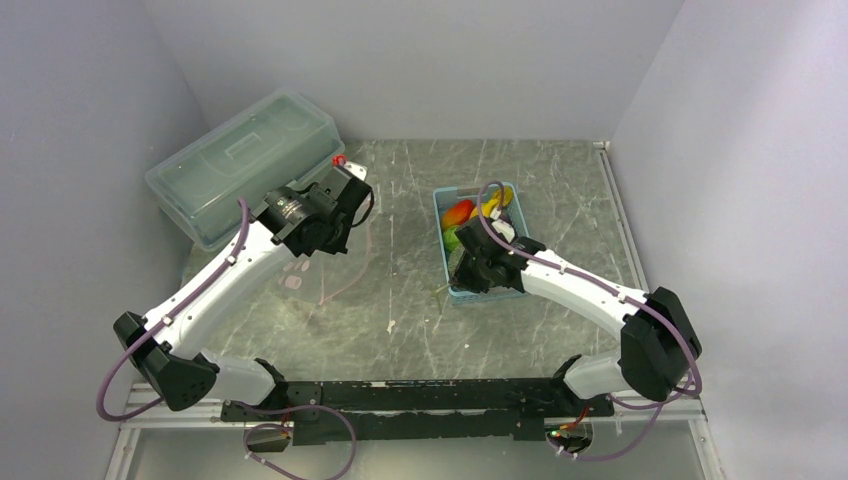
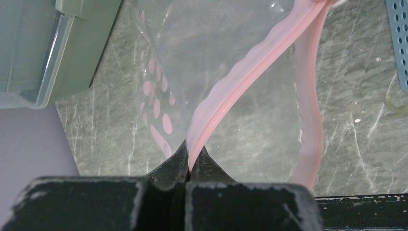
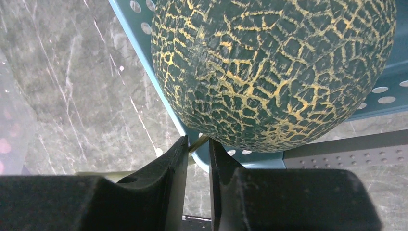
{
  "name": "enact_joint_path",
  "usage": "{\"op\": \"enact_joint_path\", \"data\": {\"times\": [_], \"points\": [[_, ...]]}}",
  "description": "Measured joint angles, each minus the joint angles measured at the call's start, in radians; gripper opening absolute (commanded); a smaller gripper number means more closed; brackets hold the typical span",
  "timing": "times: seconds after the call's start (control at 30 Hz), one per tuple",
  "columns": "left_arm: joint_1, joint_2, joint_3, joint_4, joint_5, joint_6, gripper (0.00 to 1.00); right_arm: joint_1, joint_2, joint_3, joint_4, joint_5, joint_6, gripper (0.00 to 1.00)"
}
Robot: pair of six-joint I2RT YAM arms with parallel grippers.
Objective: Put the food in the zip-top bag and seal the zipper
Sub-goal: Pick up the fake fruit from the bin.
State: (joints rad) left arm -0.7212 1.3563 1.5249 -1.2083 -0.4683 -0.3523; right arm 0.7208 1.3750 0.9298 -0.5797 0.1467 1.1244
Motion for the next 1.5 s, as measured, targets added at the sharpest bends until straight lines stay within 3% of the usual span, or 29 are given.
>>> {"op": "enact_joint_path", "data": {"times": [0.17, 0.37, 0.53, 0.73, 0.97, 1.5], "points": [[0.0, 0.0, 0.0, 0.0, 0.0, 0.0, 0.0, 0.001, 0.0, -0.004, 0.005, 0.005, 0.007, 0.31], [0.0, 0.0, 0.0, 0.0, 0.0, 0.0, 0.0, 0.005, 0.0, -0.022, 0.026, 0.02, 0.023, 0.32], [0.0, 0.0, 0.0, -0.001, 0.0, 0.0, 0.0, 0.007, 0.01, -0.027, 0.051, 0.018, 0.035, 0.24], [0.0, 0.0, 0.0, -0.003, 0.0, 0.0, 0.0, 0.01, 0.011, -0.028, 0.068, 0.018, 0.056, 0.01], [0.0, 0.0, 0.0, -0.004, 0.0, 0.0, 0.0, 0.008, -0.033, -0.051, 0.05, 0.063, 0.062, 0.0], [0.0, 0.016, 0.011, -0.003, 0.001, 0.0, 0.0, 0.002, -0.207, -0.044, -0.158, 0.158, -0.006, 0.0]]}}
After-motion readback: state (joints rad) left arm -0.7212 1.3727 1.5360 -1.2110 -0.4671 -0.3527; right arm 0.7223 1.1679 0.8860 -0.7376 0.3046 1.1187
